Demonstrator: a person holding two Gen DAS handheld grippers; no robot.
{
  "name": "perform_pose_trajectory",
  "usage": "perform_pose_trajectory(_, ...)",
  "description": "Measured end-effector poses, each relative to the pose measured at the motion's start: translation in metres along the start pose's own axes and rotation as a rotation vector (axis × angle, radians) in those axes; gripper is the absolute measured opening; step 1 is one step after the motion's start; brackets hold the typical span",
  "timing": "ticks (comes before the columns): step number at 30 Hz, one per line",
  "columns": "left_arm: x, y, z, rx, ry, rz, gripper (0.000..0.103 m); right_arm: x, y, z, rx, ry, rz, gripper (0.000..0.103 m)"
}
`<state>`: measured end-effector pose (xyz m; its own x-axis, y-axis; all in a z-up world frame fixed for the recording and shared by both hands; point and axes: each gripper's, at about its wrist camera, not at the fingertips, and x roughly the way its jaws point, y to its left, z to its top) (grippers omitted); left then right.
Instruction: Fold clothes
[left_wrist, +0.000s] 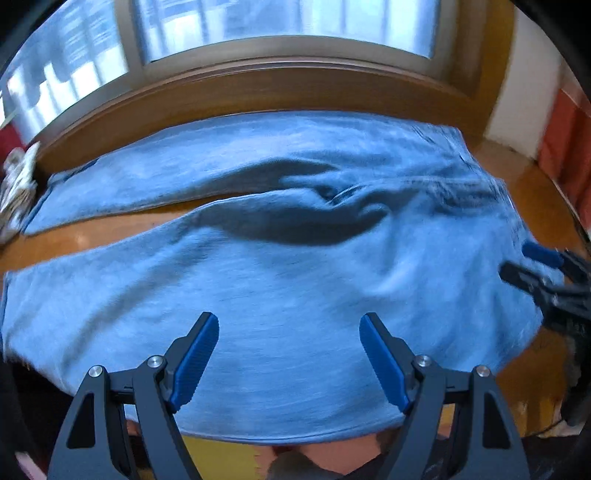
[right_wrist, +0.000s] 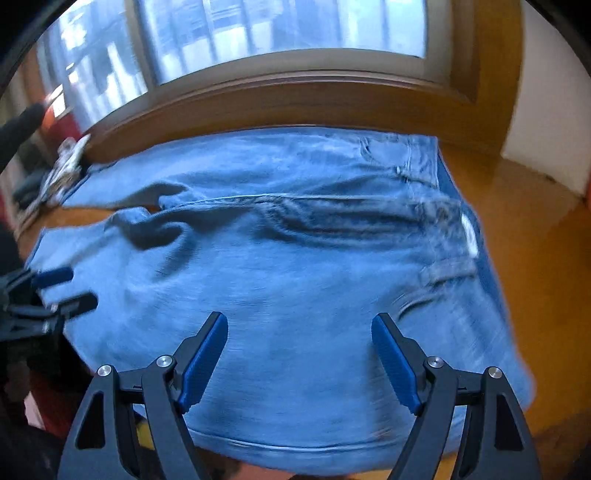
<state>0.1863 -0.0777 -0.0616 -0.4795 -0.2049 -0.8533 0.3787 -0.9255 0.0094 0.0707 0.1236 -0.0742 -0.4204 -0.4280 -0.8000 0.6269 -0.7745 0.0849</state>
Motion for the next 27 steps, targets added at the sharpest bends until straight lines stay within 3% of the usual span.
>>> perform_pose_trajectory(6,-0.002,-0.053,-0.007,-0.109,0.004,0.047,0.078,-0.012,-0.054,-0.006,-0.239,0.030,0.025,0.080)
perform_pose_trajectory(12,-0.004,-0.101,-0.010,-0.100,0.007,0.063,0.078,-0.021,-0.082,-0.022,-0.408,0.057,0.061,0.080)
perform_pose_trajectory(20,0.007,-0.132,-0.006,-0.070,0.029,0.062,0.078,-0.032,-0.080,-0.035,-0.603,0.014,0.090,0.080)
perform_pose_trajectory(27,0.025,-0.139,-0.008,-0.045,0.075,0.073,0.078,-0.045,-0.074,-0.037,-0.690,0.015,0.150,0.080)
